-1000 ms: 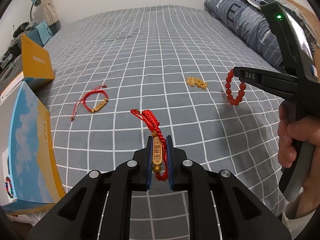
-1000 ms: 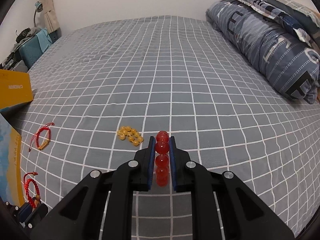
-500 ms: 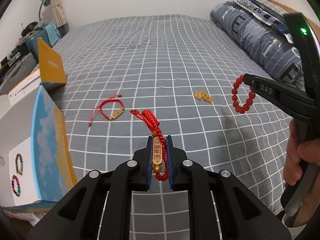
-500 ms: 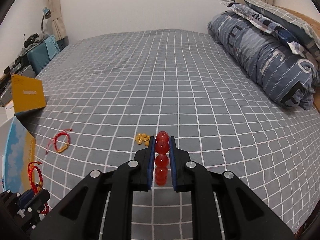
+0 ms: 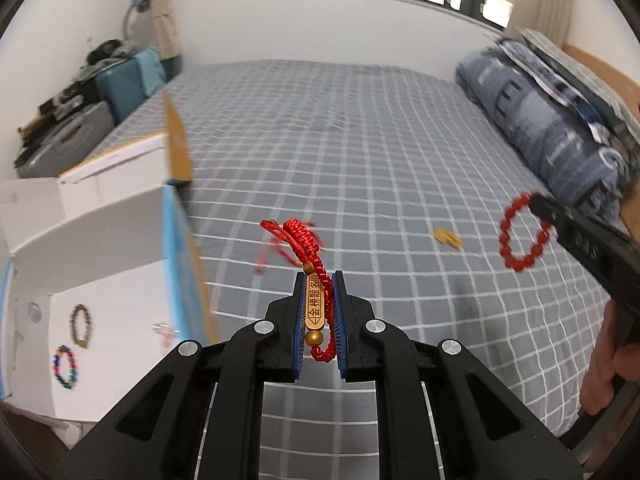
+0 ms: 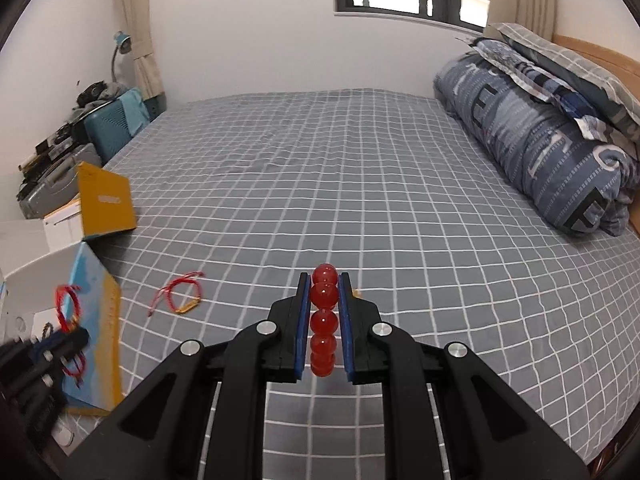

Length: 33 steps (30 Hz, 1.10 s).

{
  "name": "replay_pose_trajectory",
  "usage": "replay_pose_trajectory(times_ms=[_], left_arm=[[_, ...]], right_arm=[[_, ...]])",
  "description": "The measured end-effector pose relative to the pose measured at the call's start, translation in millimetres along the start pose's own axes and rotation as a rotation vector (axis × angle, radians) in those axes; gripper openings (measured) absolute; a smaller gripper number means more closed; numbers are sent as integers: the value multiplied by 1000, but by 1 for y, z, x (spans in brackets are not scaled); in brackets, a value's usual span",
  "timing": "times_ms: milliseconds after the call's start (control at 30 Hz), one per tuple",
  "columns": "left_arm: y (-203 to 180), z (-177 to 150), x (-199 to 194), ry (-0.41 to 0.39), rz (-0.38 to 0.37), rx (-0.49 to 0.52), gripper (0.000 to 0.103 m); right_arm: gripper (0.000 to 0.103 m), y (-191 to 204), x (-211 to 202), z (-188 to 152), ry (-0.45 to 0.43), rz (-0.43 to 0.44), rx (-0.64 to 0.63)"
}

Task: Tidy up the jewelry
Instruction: 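Carry the red string and red bead bracelets with both tools into the white box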

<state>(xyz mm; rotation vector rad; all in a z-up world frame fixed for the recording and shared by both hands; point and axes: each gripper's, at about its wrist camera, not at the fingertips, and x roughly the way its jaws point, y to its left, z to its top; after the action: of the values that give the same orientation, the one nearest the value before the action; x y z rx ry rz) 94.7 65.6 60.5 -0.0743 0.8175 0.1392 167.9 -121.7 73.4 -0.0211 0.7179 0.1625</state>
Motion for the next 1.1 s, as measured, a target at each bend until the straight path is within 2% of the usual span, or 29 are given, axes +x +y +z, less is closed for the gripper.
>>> replay_pose_trajectory(times_ms=[133, 400, 700, 900, 1100], left_arm=[[34, 5, -11, -11, 54, -44, 12], [93, 2, -25, -20, 91, -105, 12], [164, -14, -44, -28, 167, -171, 12], [221, -29, -57, -21, 252, -232, 12], [260, -37, -67, -10, 269, -292, 14]], right_arm=[[13, 19, -3, 3, -6, 17, -17], [13, 64, -7, 10, -19, 66, -55], [13, 142, -21, 15, -45, 151, -129], [13, 193, -34, 15, -64, 213, -184], [13, 241, -43, 10, -62, 290, -231]])
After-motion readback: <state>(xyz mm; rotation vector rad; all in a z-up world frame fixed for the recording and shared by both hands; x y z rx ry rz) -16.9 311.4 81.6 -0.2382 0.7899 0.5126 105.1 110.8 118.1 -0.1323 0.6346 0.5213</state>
